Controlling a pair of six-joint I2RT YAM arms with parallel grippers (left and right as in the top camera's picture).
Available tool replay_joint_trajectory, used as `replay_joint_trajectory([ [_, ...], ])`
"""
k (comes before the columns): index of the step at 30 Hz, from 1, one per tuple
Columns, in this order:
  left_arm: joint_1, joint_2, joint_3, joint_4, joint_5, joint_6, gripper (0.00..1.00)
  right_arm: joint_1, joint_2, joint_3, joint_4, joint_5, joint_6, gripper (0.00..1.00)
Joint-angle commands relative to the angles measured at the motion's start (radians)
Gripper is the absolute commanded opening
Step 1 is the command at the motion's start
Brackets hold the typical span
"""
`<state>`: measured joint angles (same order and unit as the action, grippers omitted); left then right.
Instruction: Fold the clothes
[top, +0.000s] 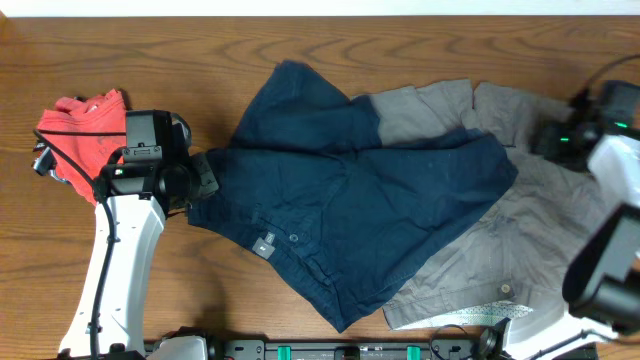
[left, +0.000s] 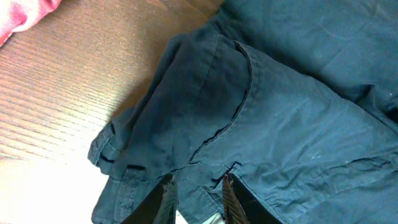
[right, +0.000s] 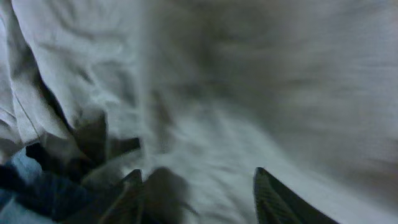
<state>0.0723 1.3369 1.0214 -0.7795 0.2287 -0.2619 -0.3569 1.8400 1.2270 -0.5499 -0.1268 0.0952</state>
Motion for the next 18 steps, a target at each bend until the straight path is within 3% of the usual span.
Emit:
replay_joint_trajectory([
  [1,0.005,-0.018,0.023,-0.005,-0.005,-0.005,0.27,0.041,0.066,-0.006,0.030,0.008,0.050,0.58],
  [4,0.005,-0.018,0.023,-0.005,-0.005,-0.005,0.27,0.072,0.126,-0.006,0.058,0.039,0.083,0.53],
  [8,0.005,-0.018,0.023,-0.005,-0.005,-0.005,0.27,0.082,0.158,-0.006,0.076,0.079,0.140,0.01],
  [13,0.005,-0.018,0.023,-0.006,-0.005,-0.005,0.27,0.029,0.113,0.074,0.055,0.129,0.140,0.01],
  [18,0.005,-0.018,0.023,-0.006,-0.005,-0.005,0.27,-0.096,0.004,0.332,-0.129,0.357,0.179,0.01],
])
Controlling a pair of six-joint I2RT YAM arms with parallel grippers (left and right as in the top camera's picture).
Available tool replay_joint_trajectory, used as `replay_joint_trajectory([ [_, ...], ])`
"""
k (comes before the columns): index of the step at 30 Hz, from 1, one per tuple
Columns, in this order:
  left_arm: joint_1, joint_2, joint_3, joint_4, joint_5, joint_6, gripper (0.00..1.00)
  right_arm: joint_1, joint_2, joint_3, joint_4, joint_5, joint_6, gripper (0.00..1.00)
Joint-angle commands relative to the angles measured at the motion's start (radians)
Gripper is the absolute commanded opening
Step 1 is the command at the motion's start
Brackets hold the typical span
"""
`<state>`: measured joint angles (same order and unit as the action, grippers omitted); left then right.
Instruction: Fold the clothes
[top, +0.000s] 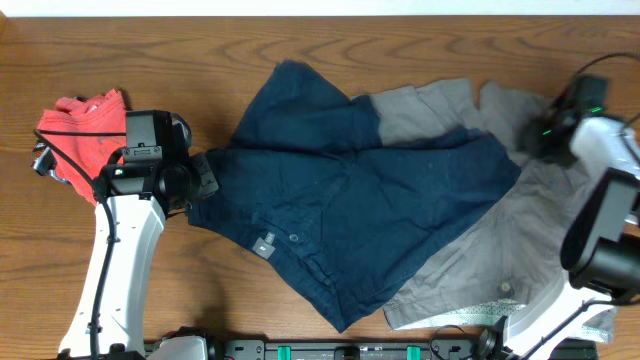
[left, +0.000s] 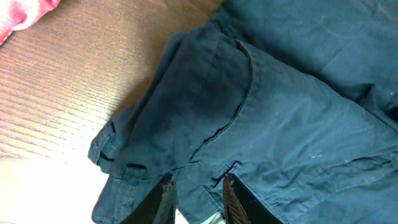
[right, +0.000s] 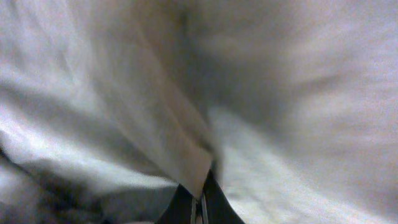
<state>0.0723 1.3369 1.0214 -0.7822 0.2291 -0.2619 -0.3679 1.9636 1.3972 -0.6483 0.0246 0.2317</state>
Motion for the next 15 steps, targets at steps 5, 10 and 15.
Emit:
replay_joint_trajectory([
  [5,0.005,-0.018,0.023,-0.009,-0.006,-0.005,0.27,-0.211,-0.171,0.361,-0.143,0.294,0.041,0.01],
  [10,0.005,-0.018,0.023,-0.021,-0.006,-0.005,0.27,-0.282,-0.159,0.372,-0.238,0.382,0.068,0.01],
  [15,0.005,-0.018,0.023,-0.029,-0.006,-0.005,0.27,-0.322,-0.118,0.365,-0.372,0.642,0.302,0.01],
])
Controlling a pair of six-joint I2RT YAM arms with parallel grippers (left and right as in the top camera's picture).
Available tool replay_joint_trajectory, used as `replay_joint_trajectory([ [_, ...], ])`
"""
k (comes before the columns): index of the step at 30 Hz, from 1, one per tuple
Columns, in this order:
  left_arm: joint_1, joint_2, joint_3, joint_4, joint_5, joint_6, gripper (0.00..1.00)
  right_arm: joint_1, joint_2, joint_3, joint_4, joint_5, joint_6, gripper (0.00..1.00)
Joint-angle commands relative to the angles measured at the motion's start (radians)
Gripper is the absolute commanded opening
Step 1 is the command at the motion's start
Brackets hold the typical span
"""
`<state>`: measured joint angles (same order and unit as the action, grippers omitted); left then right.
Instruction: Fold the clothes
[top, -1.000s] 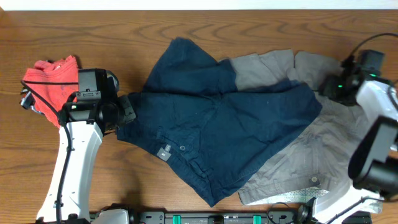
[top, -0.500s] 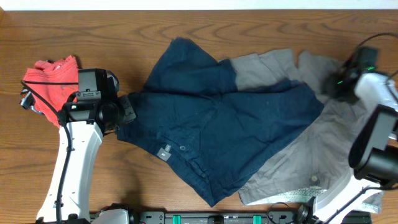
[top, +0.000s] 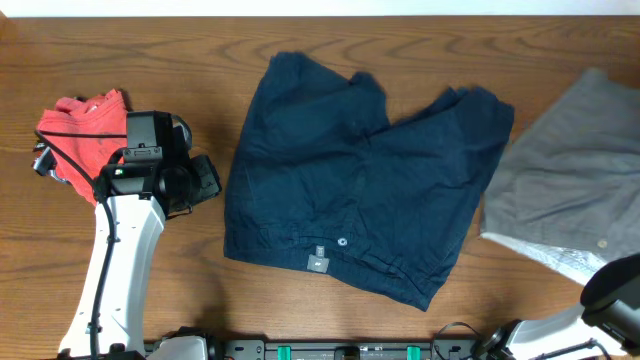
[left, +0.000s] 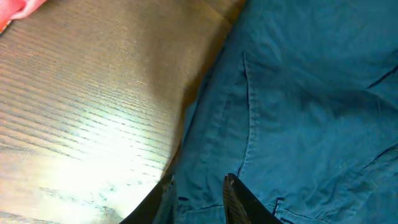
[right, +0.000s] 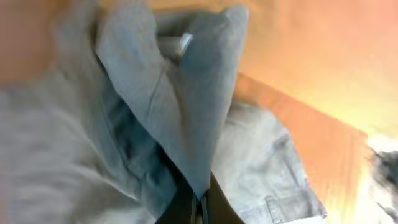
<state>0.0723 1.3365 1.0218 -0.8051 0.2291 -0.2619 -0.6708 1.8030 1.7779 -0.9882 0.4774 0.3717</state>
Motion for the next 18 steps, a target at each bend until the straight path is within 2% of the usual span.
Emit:
replay_joint_trajectory([
  [1,0.005,-0.017,0.023,-0.006,-0.006,-0.005,0.27,-0.027,0.046,-0.016,-0.038,0.188,0.176,0.02],
  [5,0.005,-0.017,0.023,-0.006,-0.006,-0.005,0.27,-0.035,0.044,-0.014,0.004,0.031,0.155,0.11],
  [6,0.005,-0.017,0.023,-0.006,-0.006,-0.005,0.27,-0.030,0.044,-0.014,0.025,-0.063,0.115,0.20],
  [8,0.005,-0.017,0.023,-0.006,-0.006,-0.005,0.27,-0.014,0.043,-0.014,0.047,-0.235,0.021,0.25],
  [10,0.005,-0.017,0.023,-0.006,-0.006,-0.005,0.35,0.009,0.043,-0.014,0.037,-0.303,0.006,0.27],
  [13,0.005,-0.017,0.023,-0.015,-0.005,-0.005,0.41,0.057,0.043,-0.014,0.023,-0.360,-0.020,0.30],
  [16,0.005,-0.017,0.023,-0.040,0.008,-0.005,0.45,0.115,0.043,-0.014,0.005,-0.521,-0.195,0.31],
  [18,0.005,-0.017,0.021,-0.058,0.050,-0.005,0.50,0.162,0.043,-0.014,-0.056,-0.608,-0.294,0.36],
])
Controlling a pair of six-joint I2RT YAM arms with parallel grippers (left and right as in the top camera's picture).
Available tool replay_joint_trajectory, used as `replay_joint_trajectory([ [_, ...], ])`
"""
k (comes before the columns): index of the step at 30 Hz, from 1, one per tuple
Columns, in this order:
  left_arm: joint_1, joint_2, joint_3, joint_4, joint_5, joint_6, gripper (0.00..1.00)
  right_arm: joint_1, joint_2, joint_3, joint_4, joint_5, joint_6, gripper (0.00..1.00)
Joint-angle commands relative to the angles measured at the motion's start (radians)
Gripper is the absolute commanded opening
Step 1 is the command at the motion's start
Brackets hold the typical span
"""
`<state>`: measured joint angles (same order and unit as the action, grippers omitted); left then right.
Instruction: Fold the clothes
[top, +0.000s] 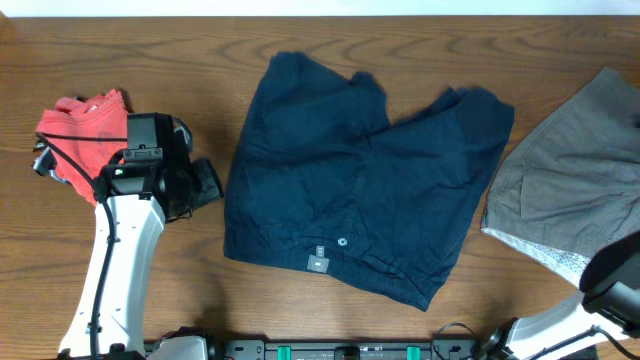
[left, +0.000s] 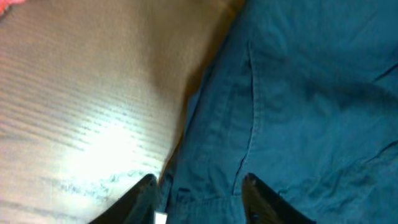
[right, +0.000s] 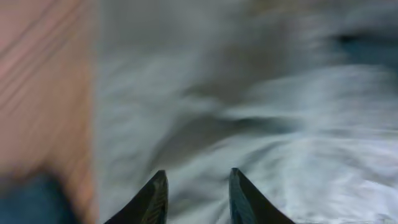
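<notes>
Navy shorts (top: 360, 200) lie spread flat in the middle of the table. My left gripper (left: 199, 190) is open at their left waistband edge, with the navy shorts (left: 298, 99) filling the right of the left wrist view; from overhead the left gripper (top: 205, 183) sits just left of them. Grey shorts (top: 575, 190) lie apart at the right edge. Over the blurred grey shorts (right: 249, 124), my right gripper (right: 196, 193) is open and holds nothing.
A crumpled red garment (top: 80, 130) lies at the far left behind the left arm. Bare wooden table (top: 150, 60) surrounds the navy shorts. Part of the right arm (top: 612, 290) shows at the lower right corner.
My left gripper's fingers have spread wider at the navy waistband. My right gripper, then shut on a fold of the grey shorts, is now open over them. Both garments lie as before.
The navy shorts lay rumpled on top of the grey shorts, with the left fingers close together on the navy waistband and the right gripper open on grey cloth. The right gripper then shut on the grey shorts. After that they lay at the right edge, the navy shorts flat alone.
</notes>
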<state>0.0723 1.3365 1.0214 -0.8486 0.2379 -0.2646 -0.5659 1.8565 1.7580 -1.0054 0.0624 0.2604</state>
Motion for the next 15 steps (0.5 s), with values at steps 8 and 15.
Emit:
replay_joint_trajectory([
  [8,-0.041,0.010,-0.084,-0.014,0.110,-0.131,0.60,0.202,-0.011,0.005,-0.195,-0.232,-0.200,0.41],
  [15,-0.092,0.095,-0.240,0.079,0.109,-0.243,0.75,0.256,-0.011,0.005,-0.229,-0.231,-0.207,0.41],
])
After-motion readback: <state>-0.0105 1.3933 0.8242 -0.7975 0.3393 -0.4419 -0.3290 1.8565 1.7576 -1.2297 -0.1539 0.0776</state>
